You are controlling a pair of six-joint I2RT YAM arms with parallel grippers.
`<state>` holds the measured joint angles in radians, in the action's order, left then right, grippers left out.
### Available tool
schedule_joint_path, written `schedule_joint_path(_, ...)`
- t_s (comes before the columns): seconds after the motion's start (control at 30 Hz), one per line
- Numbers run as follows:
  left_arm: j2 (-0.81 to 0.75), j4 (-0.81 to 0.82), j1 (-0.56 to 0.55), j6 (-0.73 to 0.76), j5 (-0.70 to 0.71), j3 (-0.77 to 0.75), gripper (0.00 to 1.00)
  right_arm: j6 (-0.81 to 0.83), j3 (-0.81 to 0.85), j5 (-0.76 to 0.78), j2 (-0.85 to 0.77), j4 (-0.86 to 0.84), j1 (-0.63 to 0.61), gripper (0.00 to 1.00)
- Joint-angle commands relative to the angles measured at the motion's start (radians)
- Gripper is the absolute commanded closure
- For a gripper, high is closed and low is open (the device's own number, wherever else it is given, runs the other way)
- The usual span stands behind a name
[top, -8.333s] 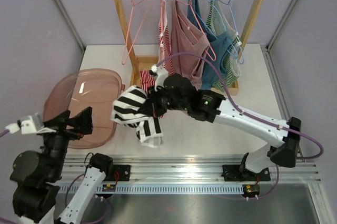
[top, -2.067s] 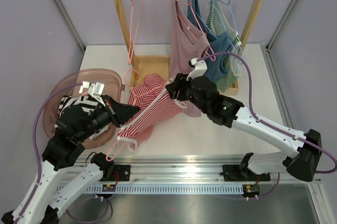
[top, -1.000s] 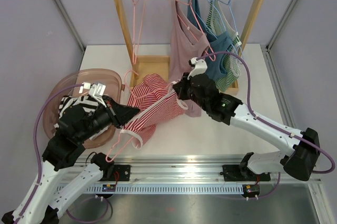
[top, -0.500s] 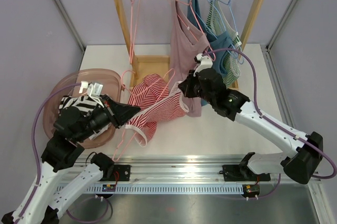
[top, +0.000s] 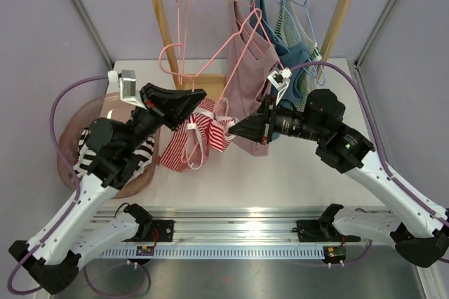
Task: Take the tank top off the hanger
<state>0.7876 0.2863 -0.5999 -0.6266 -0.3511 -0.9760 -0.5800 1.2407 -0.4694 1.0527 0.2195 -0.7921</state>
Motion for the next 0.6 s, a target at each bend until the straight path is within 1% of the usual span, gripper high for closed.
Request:
schedule_joint_path(0.0, 0.077, 0.342, -0.026, 0.122, 0.038, -0.058, 1.0, 0.047, 0.054, -0.127, -0.017, 0.108, -0.016, 1.0)
schedule_joint_path(0.07, 0.102, 0.378, -0.029, 0.183, 0.067, -0.062, 1.0, 0.095, 0.071, -0.101, -0.028, 0.177, -0.039, 1.0)
schedule_joint_path(0.1, 0.117, 0.416, -0.029, 0.241, 0.099, -0.058, 1.0, 0.142, 0.072, -0.081, -0.034, 0.254, -0.048, 1.0)
schedule_joint_path(0.13, 0.124, 0.439, -0.029, 0.269, 0.163, -0.052, 1.0, 0.163, 0.06, -0.046, -0.043, 0.292, -0.058, 1.0)
schedule_joint_path(0.17, 0.128, 0.467, -0.029, 0.315, 0.194, -0.046, 1.0, 0.179, 0.046, 0.025, -0.066, 0.326, -0.065, 1.0)
schedule_joint_path(0.2, 0.131, 0.511, -0.029, 0.338, 0.222, -0.043, 1.0, 0.196, 0.027, 0.059, -0.08, 0.374, -0.067, 1.0)
schedule_joint_path(0.23, 0.14, 0.528, -0.029, 0.362, 0.262, -0.046, 1.0, 0.2, -0.022, 0.136, -0.092, 0.395, -0.067, 1.0)
schedule_joint_path(0.27, 0.142, 0.542, -0.029, 0.399, 0.283, -0.049, 1.0, 0.2, -0.049, 0.171, -0.123, 0.414, -0.067, 1.0)
schedule_joint_path(0.3, 0.147, 0.554, -0.029, 0.413, 0.3, -0.053, 1.0, 0.2, -0.076, 0.207, -0.138, 0.447, -0.067, 1.0)
schedule_joint_path(0.33, 0.153, 0.553, -0.029, 0.422, 0.329, -0.07, 1.0, 0.197, -0.127, 0.275, -0.158, 0.458, -0.065, 1.0)
schedule_joint_path(0.43, 0.156, 0.568, -0.029, 0.45, 0.346, -0.084, 1.0, 0.177, -0.234, 0.351, -0.267, 0.465, -0.065, 1.0)
schedule_joint_path(0.47, 0.156, 0.574, -0.029, 0.461, 0.345, -0.087, 1.0, 0.172, -0.248, 0.379, -0.32, 0.471, -0.065, 1.0)
schedule_joint_path(0.57, 0.148, 0.588, -0.029, 0.452, 0.345, -0.086, 1.0, 0.146, -0.267, 0.4, -0.402, 0.495, -0.065, 1.0)
